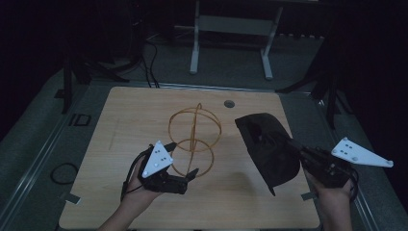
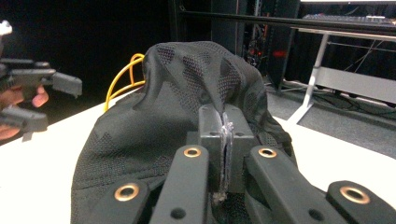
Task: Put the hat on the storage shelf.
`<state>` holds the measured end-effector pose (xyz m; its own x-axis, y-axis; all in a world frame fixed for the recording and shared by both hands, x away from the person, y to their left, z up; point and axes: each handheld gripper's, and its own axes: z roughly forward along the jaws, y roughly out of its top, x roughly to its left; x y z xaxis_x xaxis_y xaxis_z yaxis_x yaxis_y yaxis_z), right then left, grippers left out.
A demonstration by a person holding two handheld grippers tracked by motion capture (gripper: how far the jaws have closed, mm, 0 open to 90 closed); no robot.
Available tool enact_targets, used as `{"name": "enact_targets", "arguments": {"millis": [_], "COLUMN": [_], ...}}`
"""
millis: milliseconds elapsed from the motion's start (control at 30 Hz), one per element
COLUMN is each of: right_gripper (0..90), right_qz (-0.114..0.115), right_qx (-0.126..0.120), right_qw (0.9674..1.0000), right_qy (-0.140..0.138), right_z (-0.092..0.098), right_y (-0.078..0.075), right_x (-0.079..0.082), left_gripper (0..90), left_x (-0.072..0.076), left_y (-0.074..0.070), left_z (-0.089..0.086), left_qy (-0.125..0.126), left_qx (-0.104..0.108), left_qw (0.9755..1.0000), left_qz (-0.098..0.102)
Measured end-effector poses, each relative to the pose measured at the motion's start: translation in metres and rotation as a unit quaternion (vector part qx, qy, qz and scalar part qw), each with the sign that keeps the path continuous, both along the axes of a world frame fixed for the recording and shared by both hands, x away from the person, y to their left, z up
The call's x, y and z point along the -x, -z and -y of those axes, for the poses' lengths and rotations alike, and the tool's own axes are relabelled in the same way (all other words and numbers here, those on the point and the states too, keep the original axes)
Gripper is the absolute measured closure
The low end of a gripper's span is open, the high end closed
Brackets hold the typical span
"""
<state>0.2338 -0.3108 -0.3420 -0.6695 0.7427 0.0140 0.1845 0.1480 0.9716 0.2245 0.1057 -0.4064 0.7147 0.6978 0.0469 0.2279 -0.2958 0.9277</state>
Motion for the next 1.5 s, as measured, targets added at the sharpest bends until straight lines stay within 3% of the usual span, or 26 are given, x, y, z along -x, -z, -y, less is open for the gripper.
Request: {"name": "enact_targets", "arguments": {"millis": [267,433,767,1033,1300,1500], "right_gripper": [88.6,88.6,88.6,88.6,88.5,88.5], "right_qz": [0.010,0.018,0.026,0.037,0.033,0.017], "right_qx": [-0.002,0.007,0.013,0.026,0.045,0.075], "right_qw": [1.0000,0.9998,0.9996,0.9988,0.9972,0.9942], "right_qy": [0.002,0.006,-0.002,-0.021,-0.051,-0.075], "right_z": [-0.016,-0.030,-0.059,-0.094,-0.137,-0.171], "right_y": [-0.014,-0.025,-0.047,-0.064,-0.066,-0.054], "right_x": [-0.019,-0.033,-0.058,-0.070,-0.074,-0.076], "left_gripper": [2.8,2.8,2.9,2.9,2.9,2.9], "left_x": [0.001,-0.001,0.000,0.000,0.001,0.002], "left_y": [0.024,0.046,0.070,0.082,0.090,0.092], "left_z": [-0.018,-0.032,-0.047,-0.052,-0.061,-0.067], "left_qy": [-0.039,-0.046,-0.076,-0.090,-0.111,-0.125], "left_qx": [0.000,0.009,-0.002,0.000,0.006,0.010], "left_qw": [0.9992,0.9987,0.9968,0.9955,0.9932,0.9915], "left_qz": [0.012,-0.018,-0.026,-0.031,-0.034,-0.035]}}
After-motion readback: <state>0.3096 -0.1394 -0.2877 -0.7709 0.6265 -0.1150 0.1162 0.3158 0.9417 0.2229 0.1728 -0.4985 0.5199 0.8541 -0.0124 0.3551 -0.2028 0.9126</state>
